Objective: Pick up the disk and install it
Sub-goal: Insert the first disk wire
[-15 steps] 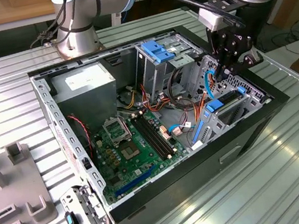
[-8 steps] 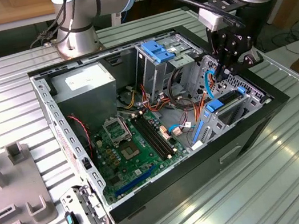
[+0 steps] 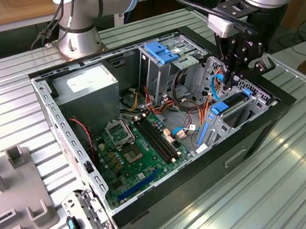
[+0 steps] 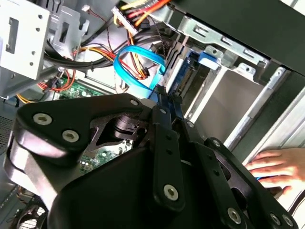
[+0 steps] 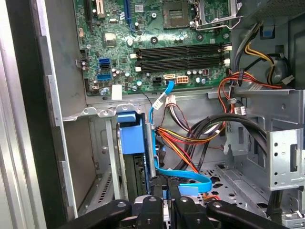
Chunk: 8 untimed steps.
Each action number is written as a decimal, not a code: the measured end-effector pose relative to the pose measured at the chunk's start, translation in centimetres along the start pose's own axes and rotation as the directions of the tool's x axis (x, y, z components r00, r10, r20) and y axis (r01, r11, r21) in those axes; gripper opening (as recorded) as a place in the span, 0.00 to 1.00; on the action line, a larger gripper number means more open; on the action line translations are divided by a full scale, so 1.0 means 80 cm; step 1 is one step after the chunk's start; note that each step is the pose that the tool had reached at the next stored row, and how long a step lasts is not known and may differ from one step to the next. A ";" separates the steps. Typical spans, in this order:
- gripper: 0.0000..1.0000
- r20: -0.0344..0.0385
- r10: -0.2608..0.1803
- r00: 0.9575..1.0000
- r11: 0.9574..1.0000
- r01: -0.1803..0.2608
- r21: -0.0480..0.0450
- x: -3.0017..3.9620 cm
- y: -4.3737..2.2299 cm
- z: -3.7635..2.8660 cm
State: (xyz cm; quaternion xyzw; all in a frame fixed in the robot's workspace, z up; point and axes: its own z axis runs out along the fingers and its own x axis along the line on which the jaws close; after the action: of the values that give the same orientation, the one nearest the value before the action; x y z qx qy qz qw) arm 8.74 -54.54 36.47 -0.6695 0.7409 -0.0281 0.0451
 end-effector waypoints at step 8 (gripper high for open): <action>0.16 0.005 -0.003 1.000 1.000 0.003 0.012 0.0108 0.0038 -0.0007</action>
State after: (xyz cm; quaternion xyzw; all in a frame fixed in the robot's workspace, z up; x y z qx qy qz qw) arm 8.35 -55.37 36.46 -0.6704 0.7396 -0.0310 0.0510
